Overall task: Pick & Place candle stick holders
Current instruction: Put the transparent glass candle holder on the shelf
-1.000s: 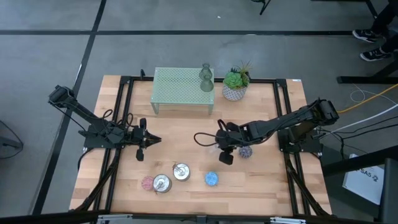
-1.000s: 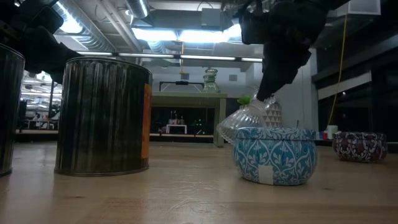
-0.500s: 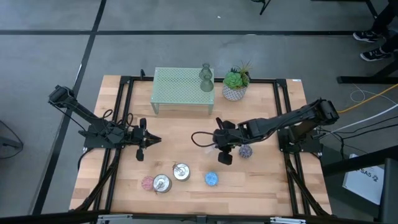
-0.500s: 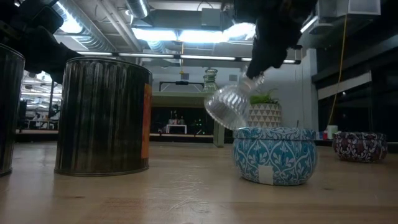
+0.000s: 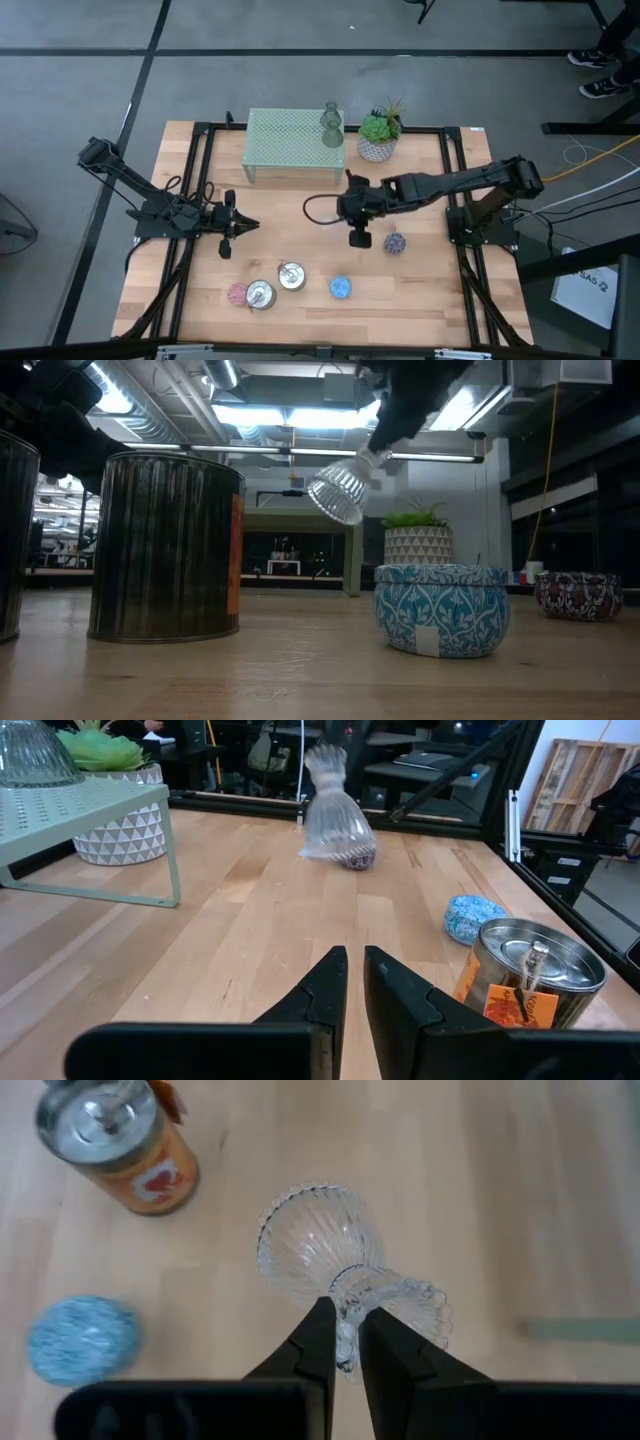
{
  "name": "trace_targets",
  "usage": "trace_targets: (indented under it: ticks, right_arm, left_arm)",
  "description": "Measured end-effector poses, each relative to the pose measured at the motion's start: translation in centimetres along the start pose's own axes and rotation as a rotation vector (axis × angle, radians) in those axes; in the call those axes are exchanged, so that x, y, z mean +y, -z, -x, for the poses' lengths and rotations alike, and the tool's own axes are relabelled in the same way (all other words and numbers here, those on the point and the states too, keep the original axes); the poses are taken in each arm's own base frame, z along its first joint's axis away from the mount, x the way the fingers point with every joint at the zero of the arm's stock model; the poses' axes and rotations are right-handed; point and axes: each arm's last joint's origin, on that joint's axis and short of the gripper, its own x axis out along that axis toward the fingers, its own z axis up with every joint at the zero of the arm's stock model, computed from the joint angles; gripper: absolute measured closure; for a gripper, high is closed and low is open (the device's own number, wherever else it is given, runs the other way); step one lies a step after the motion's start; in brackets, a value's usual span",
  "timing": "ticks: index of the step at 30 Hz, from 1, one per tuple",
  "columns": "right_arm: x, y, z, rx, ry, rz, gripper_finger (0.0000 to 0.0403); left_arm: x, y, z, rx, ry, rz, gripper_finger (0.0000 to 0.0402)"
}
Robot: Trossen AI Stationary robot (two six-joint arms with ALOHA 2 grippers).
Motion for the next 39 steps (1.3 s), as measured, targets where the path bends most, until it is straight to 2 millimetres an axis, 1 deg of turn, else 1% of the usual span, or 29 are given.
trace_targets:
  ticks: [4, 9, 14, 20, 25, 32, 39]
  right_arm:
    - [-1.1, -0.9, 1.0, -0.008, 0.076, 0.103, 0.0366]
    - [-2.7, -2.1, 2.4, -0.008, 0.226, 0.228, 0.0366]
    - [-4.8, -3.2, 3.4, -0.035, 0.312, 0.239, 0.0366]
    - [-7.4, -3.3, 3.5, -0.037, 0.364, 0.188, 0.0366]
    - [-9.1, -3.0, 3.3, -0.014, 0.392, 0.163, 0.0366]
    - [-10.8, -2.5, 2.6, 0.043, 0.411, 0.13, 0.0366]
    - [-11.7, -2.2, 2.4, 0.064, 0.413, 0.113, 0.0366]
  left_arm:
    - [0.0, 0.0, 0.0, 0.0, 0.0, 0.0, 0.037]
    - [0.0, 0.0, 0.0, 0.0, 0.0, 0.0, 0.037]
    - [0.0, 0.0, 0.0, 0.0, 0.0, 0.0, 0.037]
    - [0.0, 0.0, 0.0, 0.0, 0.0, 0.0, 0.037]
    - [0.0, 0.0, 0.0, 0.0, 0.0, 0.0, 0.037]
    - [0.0, 0.0, 0.0, 0.0, 0.001, -0.001, 0.037]
    - [0.0, 0.0, 0.0, 0.0, 0.001, 0.0, 0.037]
